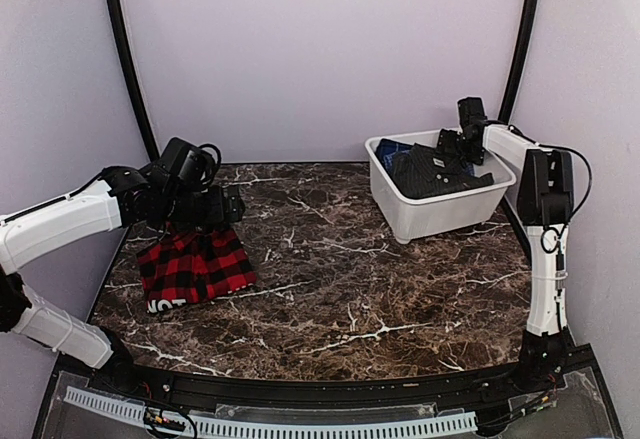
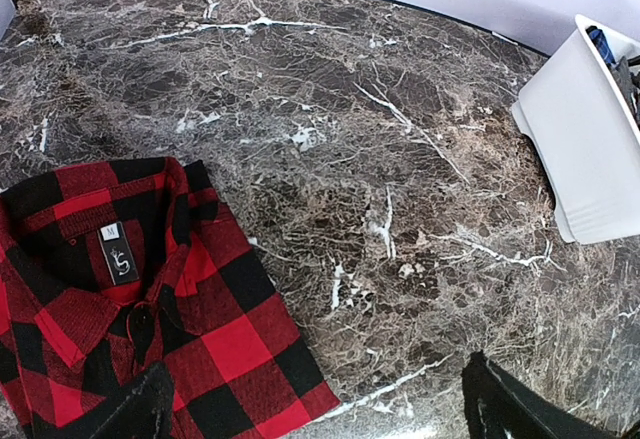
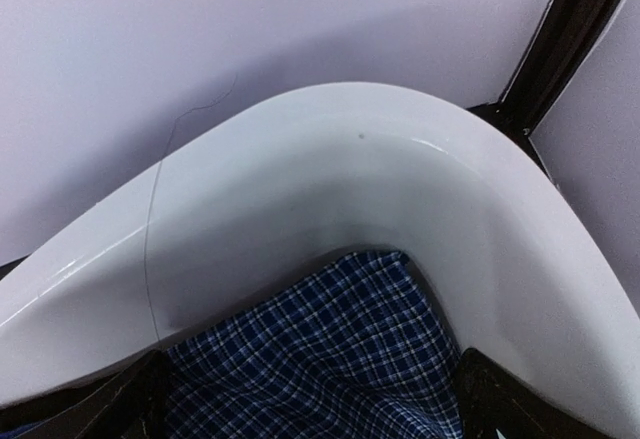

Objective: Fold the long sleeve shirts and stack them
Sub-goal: Move the bin to the corner of the board, then move the crumpled shirt to the center of the board.

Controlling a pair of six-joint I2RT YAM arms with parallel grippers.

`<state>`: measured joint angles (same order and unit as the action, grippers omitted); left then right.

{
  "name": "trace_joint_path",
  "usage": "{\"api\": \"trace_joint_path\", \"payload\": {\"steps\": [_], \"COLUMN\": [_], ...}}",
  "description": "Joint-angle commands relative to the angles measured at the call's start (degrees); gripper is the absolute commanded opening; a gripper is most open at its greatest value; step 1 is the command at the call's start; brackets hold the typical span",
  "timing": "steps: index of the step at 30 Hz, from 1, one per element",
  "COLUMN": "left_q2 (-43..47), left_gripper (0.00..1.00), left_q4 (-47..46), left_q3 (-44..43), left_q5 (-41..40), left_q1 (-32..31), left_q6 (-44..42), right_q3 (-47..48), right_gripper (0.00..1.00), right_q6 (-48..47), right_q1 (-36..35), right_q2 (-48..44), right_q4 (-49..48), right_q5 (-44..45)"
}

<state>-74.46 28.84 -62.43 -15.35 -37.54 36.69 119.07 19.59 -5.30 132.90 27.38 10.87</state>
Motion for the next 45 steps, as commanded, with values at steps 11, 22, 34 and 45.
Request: {"api": "trace_joint_path", "payload": {"steps": [11, 22, 34, 45], "left_q2": [0.0, 0.0, 3.8, 8.1], "left_gripper": [0.99, 0.99, 0.99, 0.97], "left_q4": [0.1, -0.8, 9.7, 0.4], "left_q3": [0.5, 0.2, 2.0, 14.5], "left_q5": [0.4, -0.8, -14.7, -7.4], "left_q1": [-0.3, -0.3, 2.3, 13.8], "left_q6": [-0.6, 1.0, 12.6, 13.1], "right_q3": [10.8, 8.8, -9.1, -30.4], "right_gripper": [0.97, 0.99, 0.99, 0.98], "right_q6": [2.2, 0.6, -1.9, -3.2], "right_q1": [9.9, 7.4, -1.8, -20.6], "right_q2": [6.4, -3.5, -22.9, -37.6], "right_q4": [-1.2, -2.4, -5.2, -11.6], "right_q5": [-5.8, -9.9, -8.2, -7.0]}}
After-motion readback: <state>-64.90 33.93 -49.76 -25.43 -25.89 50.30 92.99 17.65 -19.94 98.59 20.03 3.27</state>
